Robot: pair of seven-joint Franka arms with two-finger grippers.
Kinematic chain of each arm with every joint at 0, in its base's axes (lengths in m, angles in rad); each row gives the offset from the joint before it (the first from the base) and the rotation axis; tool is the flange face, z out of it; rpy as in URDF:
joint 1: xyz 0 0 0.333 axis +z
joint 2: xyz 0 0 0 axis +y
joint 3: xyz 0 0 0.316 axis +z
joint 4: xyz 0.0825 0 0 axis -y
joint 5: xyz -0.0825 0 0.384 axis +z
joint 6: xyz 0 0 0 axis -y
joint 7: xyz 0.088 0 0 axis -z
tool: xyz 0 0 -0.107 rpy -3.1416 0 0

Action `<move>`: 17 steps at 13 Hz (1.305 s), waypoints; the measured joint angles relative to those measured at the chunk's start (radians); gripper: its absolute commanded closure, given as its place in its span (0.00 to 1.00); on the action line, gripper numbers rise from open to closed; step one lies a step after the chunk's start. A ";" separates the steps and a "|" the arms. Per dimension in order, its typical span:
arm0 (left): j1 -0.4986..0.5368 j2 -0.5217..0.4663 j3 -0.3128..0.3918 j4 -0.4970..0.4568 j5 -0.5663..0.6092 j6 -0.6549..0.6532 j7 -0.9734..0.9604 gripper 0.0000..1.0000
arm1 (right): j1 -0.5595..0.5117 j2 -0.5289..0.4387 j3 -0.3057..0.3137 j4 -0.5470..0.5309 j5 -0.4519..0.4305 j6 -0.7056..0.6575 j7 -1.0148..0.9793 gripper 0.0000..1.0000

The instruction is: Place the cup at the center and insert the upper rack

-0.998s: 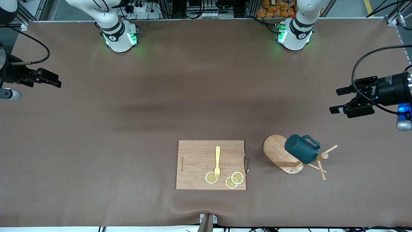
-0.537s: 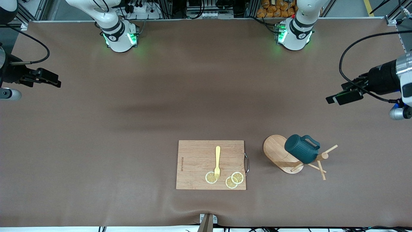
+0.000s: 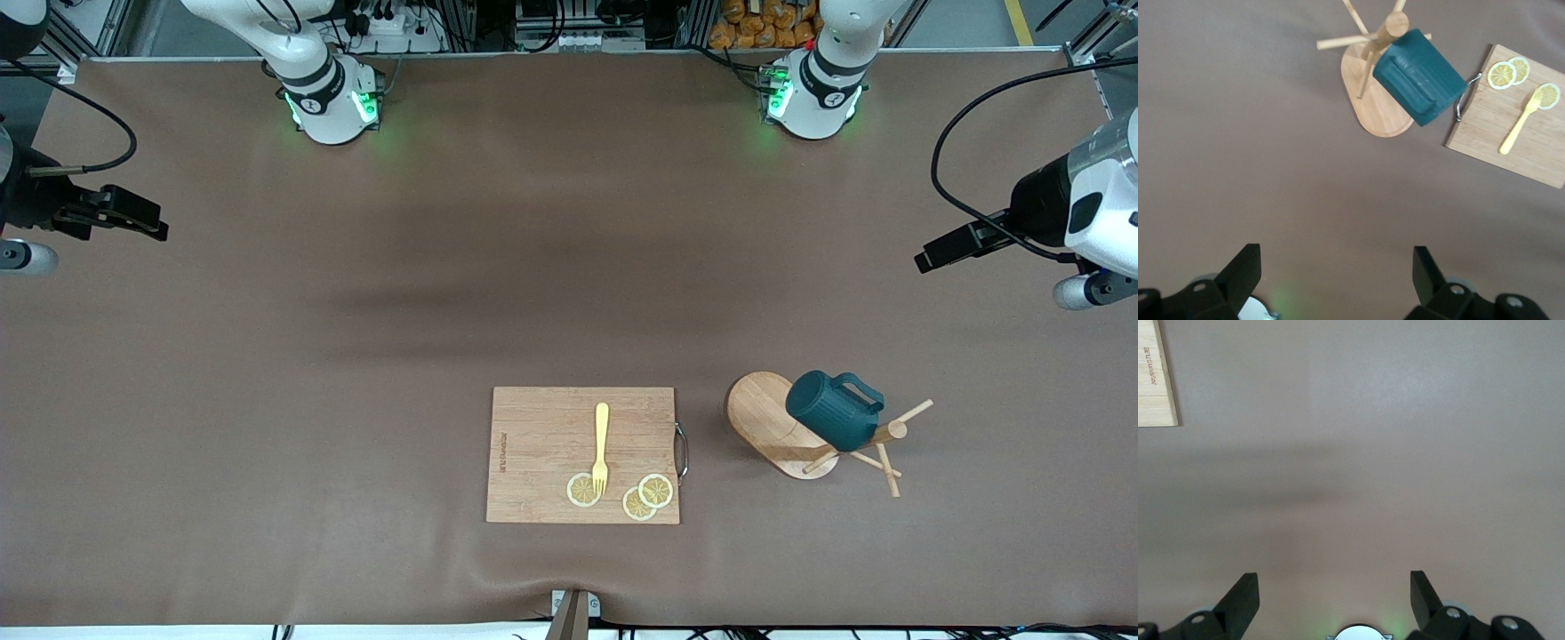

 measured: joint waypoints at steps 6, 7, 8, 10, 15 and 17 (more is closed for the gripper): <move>0.001 -0.001 0.000 0.000 0.101 0.000 0.130 0.00 | 0.000 -0.002 0.000 0.002 0.000 -0.002 0.000 0.00; 0.000 -0.004 0.004 0.000 0.110 0.000 0.151 0.00 | 0.000 -0.002 0.000 0.002 0.000 -0.002 0.000 0.00; -0.007 -0.010 0.018 0.000 0.112 0.000 0.159 0.00 | 0.000 -0.002 0.000 0.002 0.000 -0.002 0.000 0.00; -0.082 -0.040 0.124 0.000 0.104 0.000 0.161 0.00 | 0.000 -0.006 0.000 0.002 0.000 -0.002 0.000 0.00; -0.389 -0.128 0.537 0.000 0.007 -0.002 0.193 0.00 | 0.000 -0.011 0.000 0.010 0.000 -0.003 -0.001 0.00; -0.507 -0.148 0.670 -0.004 0.002 -0.005 0.202 0.00 | 0.000 -0.013 0.000 0.011 0.000 -0.006 -0.001 0.00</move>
